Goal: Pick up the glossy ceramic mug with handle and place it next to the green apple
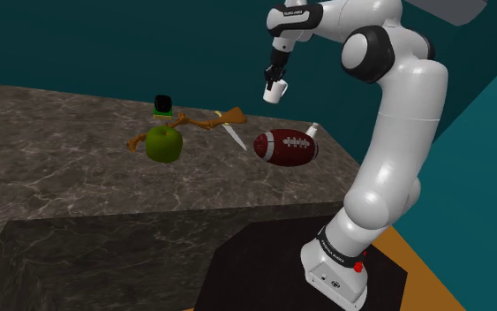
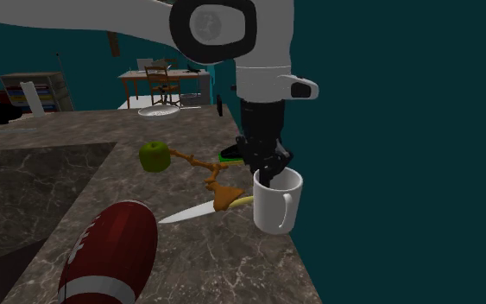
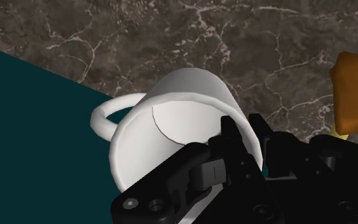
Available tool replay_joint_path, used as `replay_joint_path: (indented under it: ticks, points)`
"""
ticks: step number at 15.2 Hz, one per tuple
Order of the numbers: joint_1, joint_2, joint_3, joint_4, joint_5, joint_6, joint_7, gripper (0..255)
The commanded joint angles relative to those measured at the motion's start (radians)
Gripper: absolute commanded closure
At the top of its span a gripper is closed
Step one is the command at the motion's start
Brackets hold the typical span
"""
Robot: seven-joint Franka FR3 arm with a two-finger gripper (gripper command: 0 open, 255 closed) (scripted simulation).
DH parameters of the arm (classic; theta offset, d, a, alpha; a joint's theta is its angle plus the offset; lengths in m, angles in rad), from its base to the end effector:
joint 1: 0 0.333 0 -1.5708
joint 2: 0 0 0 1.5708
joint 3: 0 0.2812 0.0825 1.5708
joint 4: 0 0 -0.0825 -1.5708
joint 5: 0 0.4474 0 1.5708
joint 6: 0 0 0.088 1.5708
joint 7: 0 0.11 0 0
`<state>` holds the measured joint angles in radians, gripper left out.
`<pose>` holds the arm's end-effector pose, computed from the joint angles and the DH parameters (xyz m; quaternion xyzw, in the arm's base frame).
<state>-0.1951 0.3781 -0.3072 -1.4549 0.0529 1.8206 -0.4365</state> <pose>0.6443 -0.3199 0.4272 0.9991 -0.0290 -0.0114 0.0281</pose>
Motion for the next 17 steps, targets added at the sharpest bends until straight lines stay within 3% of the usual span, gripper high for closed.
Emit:
replay_joint_path:
  ticks: [1, 9, 17]
  points:
    - [-0.002, -0.002, -0.001, 0.025, -0.001, -0.027, -0.002, 255]
    - [-0.009, 0.005, -0.003, 0.138, 0.001, -0.133, -0.005, 255]
    - [0.128, -0.245, 0.04, -0.197, -0.079, -0.045, 0.168, 255]
